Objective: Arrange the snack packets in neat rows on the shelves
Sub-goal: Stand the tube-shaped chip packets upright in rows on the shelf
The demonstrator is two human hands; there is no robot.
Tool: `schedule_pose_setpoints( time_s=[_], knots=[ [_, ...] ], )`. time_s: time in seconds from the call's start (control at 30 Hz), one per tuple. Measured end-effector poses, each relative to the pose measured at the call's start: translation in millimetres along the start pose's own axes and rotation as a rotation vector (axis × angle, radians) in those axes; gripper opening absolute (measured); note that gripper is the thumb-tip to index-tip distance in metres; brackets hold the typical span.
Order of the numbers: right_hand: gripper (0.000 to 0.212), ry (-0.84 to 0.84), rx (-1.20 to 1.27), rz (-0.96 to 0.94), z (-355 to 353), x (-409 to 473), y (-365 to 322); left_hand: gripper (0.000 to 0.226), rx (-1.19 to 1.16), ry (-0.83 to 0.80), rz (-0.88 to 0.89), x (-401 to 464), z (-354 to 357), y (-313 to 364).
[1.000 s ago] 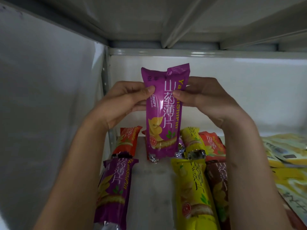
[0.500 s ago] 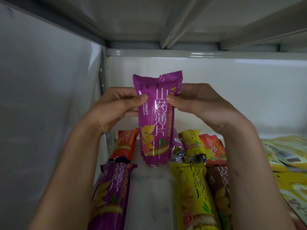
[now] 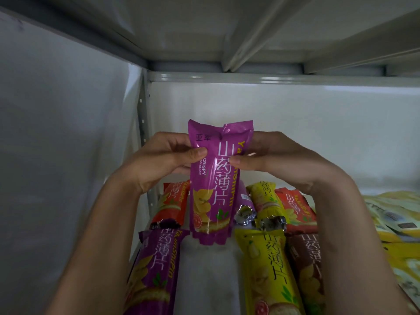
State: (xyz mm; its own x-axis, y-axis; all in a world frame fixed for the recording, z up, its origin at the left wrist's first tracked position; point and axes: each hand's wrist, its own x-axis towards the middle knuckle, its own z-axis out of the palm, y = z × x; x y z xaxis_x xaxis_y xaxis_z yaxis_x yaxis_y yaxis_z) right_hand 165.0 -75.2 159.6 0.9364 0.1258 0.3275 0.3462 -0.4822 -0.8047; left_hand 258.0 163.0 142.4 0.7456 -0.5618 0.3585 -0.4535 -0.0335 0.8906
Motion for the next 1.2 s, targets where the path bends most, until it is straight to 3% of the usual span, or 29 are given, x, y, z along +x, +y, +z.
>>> schedule_pose_setpoints(
  time_s=[0.23, 0.4, 0.6, 0.73, 0.97, 1.2],
  knots=[
    [0.039, 0.053, 0.042, 0.017, -0.8, -1.5, -1.8, 0.047, 0.014, -0.023, 0.023, -4.4, -0.1, 2.9],
    [0.04, 0.076, 0.062, 0.018, -1.3, -5.2, -3.2, 0.052, -0.027, -0.158, 0.019, -6.6, 1.2, 3.7],
    [0.04, -0.084, -0.005, -0.016, -10.9, -12.7, -8.9, 0.042, -0.002, -0.142, 0.094, -5.9, 3.2, 4.5],
    [0.039, 0.116, 0.113, -0.155, -9.3, -7.5, -7.4, 0.038, 0.088, -0.168, 0.157, -5.0, 6.7, 7.4],
    [0.023, 0.118, 0.102, -0.126, -5.9, -3.5, -3.9, 0.037, 0.154, -0.214, 0.151, -3.2, 5.4, 5.8],
    [0.021, 0.252, 0.2, -0.118, 0.3, 2.3, -7.6, 0.035, 0.127, -0.207, 0.129, -2.4, 9.6, 6.8]
  ],
)
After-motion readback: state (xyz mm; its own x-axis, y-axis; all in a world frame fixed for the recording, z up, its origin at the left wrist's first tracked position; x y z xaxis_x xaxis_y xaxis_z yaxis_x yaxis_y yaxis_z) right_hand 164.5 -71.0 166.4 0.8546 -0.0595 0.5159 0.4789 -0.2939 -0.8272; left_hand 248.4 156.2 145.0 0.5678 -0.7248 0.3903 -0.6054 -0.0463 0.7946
